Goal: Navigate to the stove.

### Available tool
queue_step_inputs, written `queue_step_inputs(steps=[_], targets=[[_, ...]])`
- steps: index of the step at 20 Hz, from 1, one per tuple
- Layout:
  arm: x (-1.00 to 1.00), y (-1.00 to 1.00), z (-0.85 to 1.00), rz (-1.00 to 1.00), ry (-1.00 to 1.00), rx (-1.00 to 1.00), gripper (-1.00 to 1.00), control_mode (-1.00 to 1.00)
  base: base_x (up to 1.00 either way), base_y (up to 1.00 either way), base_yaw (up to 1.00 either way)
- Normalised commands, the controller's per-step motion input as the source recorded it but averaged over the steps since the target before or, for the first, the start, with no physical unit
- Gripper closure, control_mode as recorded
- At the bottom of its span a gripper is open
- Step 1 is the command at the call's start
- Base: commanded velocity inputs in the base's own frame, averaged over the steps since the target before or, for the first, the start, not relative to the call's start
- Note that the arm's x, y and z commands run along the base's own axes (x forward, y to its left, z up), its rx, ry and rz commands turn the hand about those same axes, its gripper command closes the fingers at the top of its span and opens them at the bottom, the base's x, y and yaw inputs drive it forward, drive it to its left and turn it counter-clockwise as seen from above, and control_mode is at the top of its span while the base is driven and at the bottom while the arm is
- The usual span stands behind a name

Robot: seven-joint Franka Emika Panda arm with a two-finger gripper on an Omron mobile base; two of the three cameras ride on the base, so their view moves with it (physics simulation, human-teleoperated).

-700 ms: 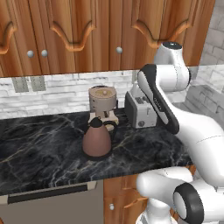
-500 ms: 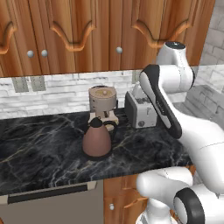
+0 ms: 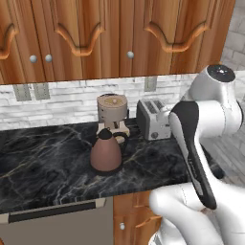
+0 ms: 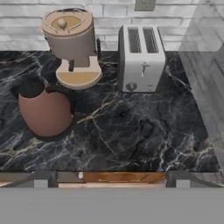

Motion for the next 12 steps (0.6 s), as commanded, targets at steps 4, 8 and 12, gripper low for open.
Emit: queue_step_inputs(steps=[4, 8, 12], targets=[[-1.0, -0.18, 0.06, -0.05, -0.12, 0.0, -1.0, -1.0, 0.0, 0.0, 0.0], [-0.69, -0.17, 0.08, -0.01, -0.06, 0.0, -1.0, -1.0, 0.0, 0.0, 0.0], [-0.12, 0.0, 0.0, 0.0, -0.01, 0.0, -1.0, 1.0, -0.41, 0.14, 0.06]])
